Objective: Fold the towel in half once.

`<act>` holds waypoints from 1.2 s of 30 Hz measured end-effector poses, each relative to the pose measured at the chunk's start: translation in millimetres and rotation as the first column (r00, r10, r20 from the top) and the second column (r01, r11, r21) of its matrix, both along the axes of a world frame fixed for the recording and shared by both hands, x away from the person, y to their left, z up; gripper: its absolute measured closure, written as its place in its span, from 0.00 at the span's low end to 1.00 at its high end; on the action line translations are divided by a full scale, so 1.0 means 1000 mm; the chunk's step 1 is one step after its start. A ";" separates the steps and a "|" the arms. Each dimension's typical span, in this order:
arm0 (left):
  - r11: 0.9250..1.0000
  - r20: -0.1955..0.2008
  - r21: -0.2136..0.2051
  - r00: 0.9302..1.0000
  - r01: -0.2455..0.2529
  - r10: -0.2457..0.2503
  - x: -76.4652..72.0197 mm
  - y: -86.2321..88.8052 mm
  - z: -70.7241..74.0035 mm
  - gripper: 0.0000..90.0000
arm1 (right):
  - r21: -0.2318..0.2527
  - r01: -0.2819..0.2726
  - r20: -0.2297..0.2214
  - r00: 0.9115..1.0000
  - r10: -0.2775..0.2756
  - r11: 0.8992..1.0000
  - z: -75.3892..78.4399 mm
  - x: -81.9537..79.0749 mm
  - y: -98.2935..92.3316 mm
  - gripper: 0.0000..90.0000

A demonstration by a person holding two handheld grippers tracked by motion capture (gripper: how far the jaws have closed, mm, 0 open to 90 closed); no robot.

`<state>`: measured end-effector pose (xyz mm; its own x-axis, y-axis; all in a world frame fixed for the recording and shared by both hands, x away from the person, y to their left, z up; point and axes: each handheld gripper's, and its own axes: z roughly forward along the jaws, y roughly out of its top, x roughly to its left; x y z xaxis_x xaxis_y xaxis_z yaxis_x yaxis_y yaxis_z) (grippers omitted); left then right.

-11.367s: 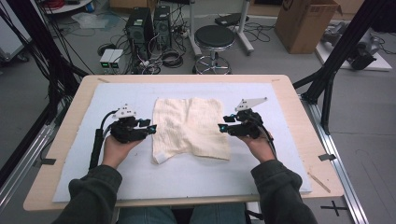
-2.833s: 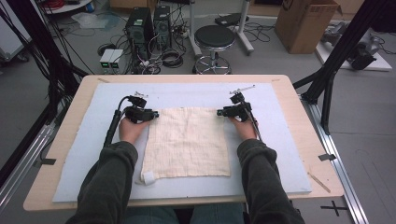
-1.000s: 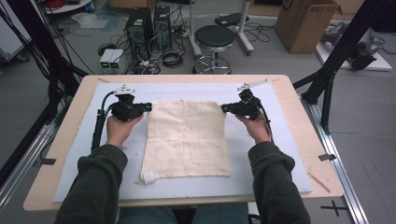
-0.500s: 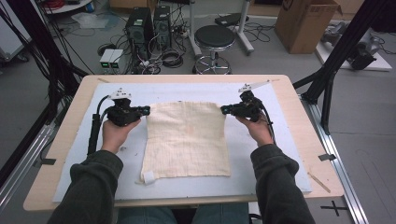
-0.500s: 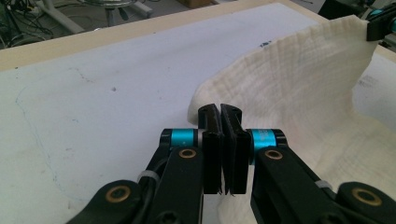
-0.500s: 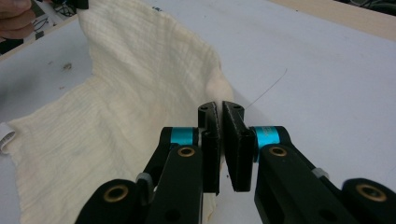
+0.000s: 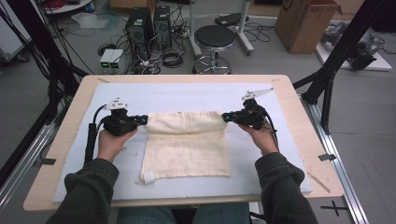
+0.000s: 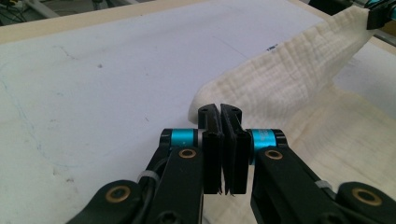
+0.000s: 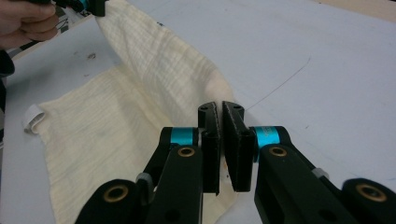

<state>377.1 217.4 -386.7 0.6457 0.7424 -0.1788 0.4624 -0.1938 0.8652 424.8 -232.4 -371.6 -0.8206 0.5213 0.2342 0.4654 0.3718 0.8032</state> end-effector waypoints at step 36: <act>0.989 -0.008 0.056 0.991 0.137 -0.136 -0.069 0.003 -0.022 0.96 | -0.063 -0.105 -0.025 0.994 0.104 0.992 -0.027 -0.060 0.001 0.95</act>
